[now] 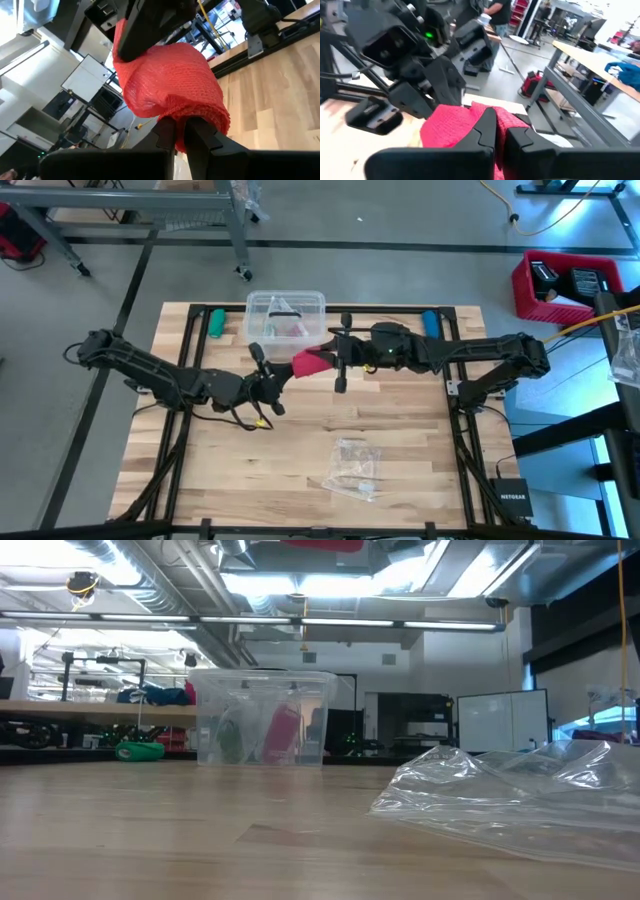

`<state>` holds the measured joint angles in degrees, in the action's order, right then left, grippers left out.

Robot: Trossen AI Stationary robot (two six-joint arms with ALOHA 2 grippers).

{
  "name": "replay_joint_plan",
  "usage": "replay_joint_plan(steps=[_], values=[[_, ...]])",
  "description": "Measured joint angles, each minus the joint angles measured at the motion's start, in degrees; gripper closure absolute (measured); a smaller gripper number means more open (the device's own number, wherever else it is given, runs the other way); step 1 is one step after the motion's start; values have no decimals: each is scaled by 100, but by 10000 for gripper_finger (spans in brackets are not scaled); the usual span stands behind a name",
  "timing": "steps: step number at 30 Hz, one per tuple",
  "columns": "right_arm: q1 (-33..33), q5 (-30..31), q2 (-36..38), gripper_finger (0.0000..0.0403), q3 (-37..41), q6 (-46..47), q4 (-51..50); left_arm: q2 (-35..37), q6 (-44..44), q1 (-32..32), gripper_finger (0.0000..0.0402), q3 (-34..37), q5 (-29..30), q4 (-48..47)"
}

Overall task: Roll bandage
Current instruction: Roll the red bandage

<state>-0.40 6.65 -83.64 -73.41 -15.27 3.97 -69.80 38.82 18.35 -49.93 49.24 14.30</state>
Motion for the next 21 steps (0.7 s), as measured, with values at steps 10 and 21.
replay_joint_plan(steps=[10,21], values=[[-5,230,0,290,-11,24,-286,0,-198,37,384,2,-481,-19],[0,715,46,141,-11,-120,-710,-2,-601,-8,384,9,-593,-87]])
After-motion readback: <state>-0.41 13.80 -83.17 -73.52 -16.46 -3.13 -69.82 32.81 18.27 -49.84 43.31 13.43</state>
